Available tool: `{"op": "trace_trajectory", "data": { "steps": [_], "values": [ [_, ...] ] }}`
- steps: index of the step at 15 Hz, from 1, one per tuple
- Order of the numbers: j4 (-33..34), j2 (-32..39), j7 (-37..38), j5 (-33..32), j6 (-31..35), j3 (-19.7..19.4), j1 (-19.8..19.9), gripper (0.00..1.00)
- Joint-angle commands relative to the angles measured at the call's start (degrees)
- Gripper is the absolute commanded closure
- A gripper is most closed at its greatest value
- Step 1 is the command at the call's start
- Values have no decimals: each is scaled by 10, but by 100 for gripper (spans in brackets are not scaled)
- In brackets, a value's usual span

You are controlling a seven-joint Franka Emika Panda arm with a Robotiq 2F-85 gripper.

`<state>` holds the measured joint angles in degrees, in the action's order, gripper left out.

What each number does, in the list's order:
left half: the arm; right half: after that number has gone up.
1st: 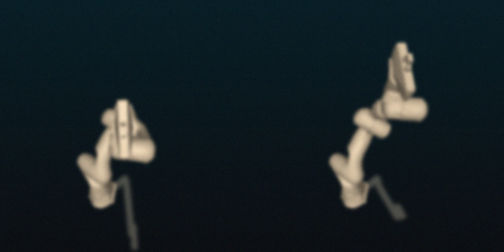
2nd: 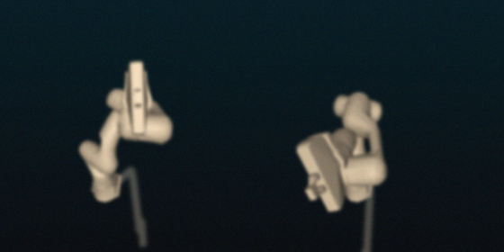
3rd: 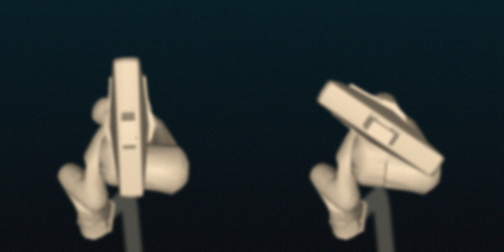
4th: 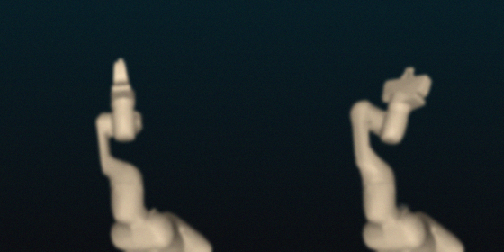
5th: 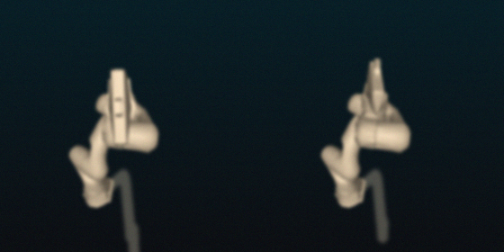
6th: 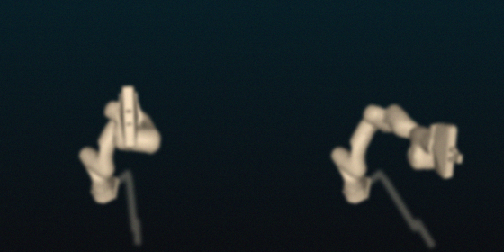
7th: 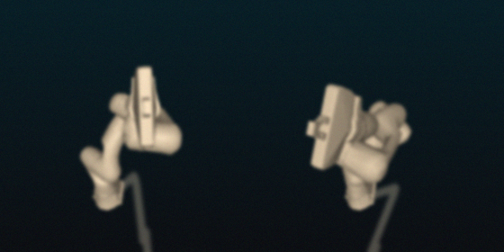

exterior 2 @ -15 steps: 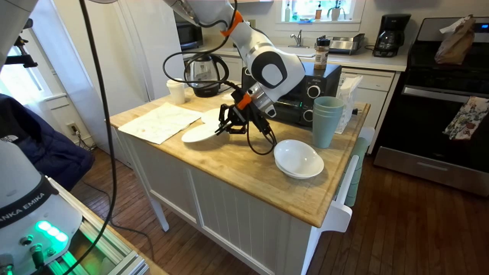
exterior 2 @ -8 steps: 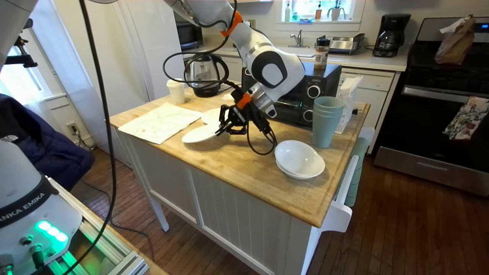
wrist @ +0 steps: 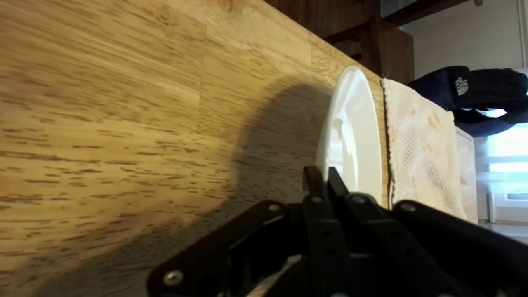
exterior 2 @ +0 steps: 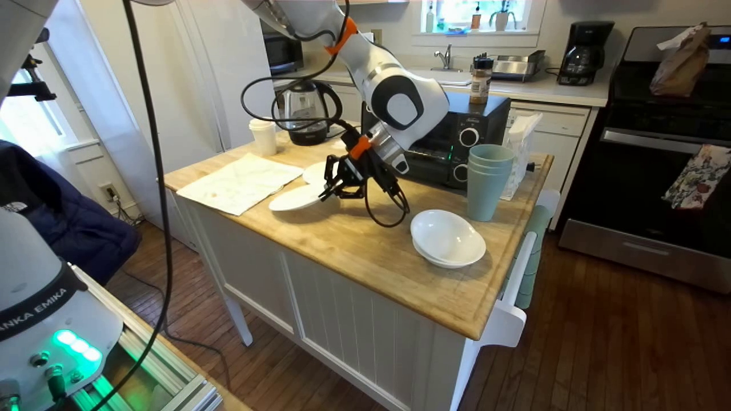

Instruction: Unstack the plates

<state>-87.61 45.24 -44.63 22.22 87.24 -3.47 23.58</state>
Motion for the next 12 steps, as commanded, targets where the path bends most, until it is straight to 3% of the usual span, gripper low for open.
{"op": "trace_trajectory", "data": {
  "steps": [1,8,9,10,12],
  "values": [
    [0,1,30,-16,9,1,-15,99],
    [1,2,48,-19,10,2,-27,99],
    [1,3,52,-19,13,2,-29,70],
    [3,5,56,-19,13,2,-30,69],
    [5,9,65,-21,18,3,-31,56]
  ]
}}
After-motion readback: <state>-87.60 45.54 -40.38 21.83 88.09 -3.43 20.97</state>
